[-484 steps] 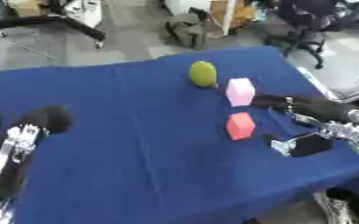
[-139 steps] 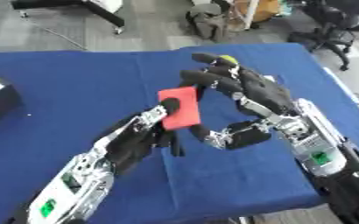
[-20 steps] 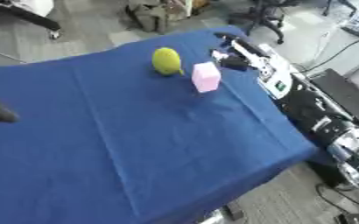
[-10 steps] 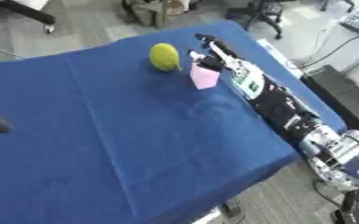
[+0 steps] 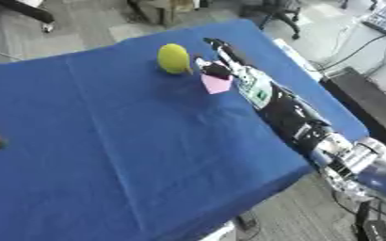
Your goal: Pick up the objects with one hand, pass them to the other hand, and then place them into the box on the other side of the table.
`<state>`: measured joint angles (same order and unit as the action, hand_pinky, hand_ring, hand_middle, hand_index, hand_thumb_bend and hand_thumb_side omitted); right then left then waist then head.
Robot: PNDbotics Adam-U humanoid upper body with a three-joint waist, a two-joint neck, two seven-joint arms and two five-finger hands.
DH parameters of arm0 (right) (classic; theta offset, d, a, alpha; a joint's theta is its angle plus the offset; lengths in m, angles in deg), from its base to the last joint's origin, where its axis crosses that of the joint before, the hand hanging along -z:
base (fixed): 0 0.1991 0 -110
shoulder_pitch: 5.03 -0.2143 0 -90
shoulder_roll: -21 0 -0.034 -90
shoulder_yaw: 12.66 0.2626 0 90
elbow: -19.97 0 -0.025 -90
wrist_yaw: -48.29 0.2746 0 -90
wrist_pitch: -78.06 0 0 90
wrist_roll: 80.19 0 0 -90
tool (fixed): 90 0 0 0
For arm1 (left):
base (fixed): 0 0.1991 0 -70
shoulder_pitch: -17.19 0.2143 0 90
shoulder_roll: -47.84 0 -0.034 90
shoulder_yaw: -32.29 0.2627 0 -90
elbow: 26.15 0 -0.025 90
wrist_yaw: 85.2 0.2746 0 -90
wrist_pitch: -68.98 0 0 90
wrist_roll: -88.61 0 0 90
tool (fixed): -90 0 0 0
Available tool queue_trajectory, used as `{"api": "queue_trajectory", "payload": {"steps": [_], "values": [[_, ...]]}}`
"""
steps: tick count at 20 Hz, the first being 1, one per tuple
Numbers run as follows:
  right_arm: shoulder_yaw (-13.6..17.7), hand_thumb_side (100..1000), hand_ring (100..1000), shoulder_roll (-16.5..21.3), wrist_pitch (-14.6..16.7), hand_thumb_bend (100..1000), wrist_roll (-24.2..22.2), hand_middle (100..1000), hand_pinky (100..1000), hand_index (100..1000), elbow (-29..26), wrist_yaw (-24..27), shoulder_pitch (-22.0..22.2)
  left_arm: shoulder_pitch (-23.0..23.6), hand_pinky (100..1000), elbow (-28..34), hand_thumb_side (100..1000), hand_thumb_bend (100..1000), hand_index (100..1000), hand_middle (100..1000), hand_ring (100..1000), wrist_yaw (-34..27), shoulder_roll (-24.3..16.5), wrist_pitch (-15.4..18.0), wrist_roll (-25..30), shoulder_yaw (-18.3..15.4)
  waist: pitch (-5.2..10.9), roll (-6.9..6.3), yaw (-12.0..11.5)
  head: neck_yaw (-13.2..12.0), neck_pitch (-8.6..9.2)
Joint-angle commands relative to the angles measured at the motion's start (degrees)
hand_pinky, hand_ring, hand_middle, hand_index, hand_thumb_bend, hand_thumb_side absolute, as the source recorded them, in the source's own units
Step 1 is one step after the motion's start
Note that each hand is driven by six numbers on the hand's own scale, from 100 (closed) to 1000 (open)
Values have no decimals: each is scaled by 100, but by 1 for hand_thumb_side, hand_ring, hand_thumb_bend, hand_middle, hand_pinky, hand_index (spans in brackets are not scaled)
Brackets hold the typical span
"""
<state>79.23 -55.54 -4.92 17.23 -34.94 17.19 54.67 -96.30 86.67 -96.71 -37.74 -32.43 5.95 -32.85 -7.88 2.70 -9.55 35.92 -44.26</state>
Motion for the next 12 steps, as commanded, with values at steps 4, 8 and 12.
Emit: {"api": "queue_trajectory", "payload": {"steps": [4,8,12], "values": [[-2,713,1000,149,-83,100,372,990,1000,1000,-50,-579,-46,-4,792,23,969,278,817,551,612,53,36,11,48,15,70,16,-7,13,14],[5,722,1000,140,-135,100,397,991,1000,1000,4,-683,-22,0,792,7,972,278,819,551,612,72,35,15,69,28,66,27,-17,12,14],[1,757,1000,123,-180,100,342,989,1000,1000,90,-702,11,-2,792,3,972,278,820,551,612,82,34,18,73,29,66,36,-19,18,14]]}}
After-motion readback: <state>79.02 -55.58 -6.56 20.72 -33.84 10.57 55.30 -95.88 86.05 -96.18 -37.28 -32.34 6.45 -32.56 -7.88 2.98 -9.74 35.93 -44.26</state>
